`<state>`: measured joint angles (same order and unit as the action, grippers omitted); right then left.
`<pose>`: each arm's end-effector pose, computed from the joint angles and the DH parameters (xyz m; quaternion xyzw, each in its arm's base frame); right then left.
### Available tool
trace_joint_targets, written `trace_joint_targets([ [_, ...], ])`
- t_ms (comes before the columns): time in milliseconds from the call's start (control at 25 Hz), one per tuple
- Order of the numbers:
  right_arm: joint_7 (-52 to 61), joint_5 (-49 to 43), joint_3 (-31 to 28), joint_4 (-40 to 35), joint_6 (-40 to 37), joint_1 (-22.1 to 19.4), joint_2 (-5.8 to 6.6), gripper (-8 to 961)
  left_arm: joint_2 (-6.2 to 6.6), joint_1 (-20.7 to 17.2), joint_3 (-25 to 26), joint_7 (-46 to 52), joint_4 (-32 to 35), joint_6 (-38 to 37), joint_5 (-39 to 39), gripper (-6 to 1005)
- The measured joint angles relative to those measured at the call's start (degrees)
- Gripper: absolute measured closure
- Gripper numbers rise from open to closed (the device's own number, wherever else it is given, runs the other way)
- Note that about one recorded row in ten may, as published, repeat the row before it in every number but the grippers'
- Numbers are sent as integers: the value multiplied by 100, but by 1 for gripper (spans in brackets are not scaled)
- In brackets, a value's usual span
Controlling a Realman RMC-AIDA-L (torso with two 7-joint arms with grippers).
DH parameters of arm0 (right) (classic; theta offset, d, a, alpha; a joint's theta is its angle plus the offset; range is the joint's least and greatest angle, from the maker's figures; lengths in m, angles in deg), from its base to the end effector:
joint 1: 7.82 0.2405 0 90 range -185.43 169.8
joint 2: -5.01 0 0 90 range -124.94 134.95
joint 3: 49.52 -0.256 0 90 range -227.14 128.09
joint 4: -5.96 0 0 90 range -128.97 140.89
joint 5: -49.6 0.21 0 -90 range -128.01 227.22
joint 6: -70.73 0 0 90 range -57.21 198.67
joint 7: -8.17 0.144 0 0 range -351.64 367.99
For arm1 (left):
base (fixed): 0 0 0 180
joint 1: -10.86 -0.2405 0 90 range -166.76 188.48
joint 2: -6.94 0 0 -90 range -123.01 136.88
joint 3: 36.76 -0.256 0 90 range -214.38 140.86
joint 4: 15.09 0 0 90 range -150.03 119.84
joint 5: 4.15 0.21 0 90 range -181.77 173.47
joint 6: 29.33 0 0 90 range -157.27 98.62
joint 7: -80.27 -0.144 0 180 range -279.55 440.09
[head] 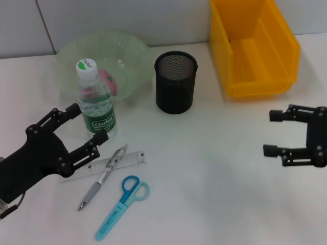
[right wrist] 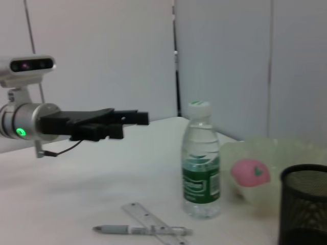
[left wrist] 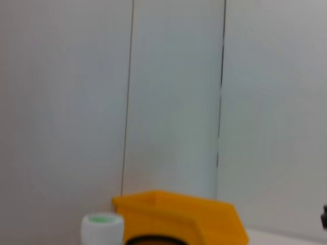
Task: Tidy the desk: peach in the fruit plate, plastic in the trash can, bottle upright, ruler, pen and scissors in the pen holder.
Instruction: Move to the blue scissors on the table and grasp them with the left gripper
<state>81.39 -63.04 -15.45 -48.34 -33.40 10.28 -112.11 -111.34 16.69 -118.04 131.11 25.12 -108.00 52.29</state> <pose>0.2958 0.2742 0.0747 -0.9466 0.1307 0.2306 0.1835 -0.2768 0.2583 -0.0171 -0.8672 -0.1416 -0.3832 0.2846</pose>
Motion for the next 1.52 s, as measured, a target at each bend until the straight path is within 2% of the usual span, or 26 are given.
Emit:
trace_joint_targets([
  [80, 1, -57, -105, -1, 2, 10, 11, 126, -15, -182, -65, 413, 531, 373, 302, 172],
  [160, 1, -106, -155, -2, 21, 11, 16, 126, -31, -445, -253, 1073, 1359, 1079, 740, 172],
  [280, -3, -130, -186, -1, 65, -15, 17, 126, -15, -789, -733, 1904, 2511, 2123, 1329, 172],
  [480, -20, -135, -249, -2, 70, -31, 21, 126, -22, -1082, -965, 3267, 3732, 2727, 2613, 173],
  [600, -20, -167, -280, -45, 69, -33, 27, 126, -21, -1121, -1058, 4236, 4239, 2759, 3461, 173],
  [720, -19, -196, -344, -84, 71, -33, 40, 126, -28, -1141, -1283, 5687, 4938, 2797, 4946, 173],
  [760, -19, -200, -354, -85, 77, -33, 50, 126, -28, -1141, -1283, 5687, 4938, 2797, 4946, 173],
  [800, -20, -202, -356, -85, 87, -31, 61, 126, -27, -1121, -1493, 6648, 5305, 2820, 5887, 173],
  [920, -19, -218, -358, -83, 151, -30, 75, 126, -26, -1047, -1762, 7917, 5706, 2752, 6899, 173],
  [1240, -22, -250, -415, -120, 245, -14, 125, 126, -27, -846, -1917, 9474, 6240, 2093, 7910, 172],
  [1520, -42, -241, -445, -131, 371, 10, 159, 127, -34, -395, -2531, 10878, 6514, 1485, 9175, 172],
])
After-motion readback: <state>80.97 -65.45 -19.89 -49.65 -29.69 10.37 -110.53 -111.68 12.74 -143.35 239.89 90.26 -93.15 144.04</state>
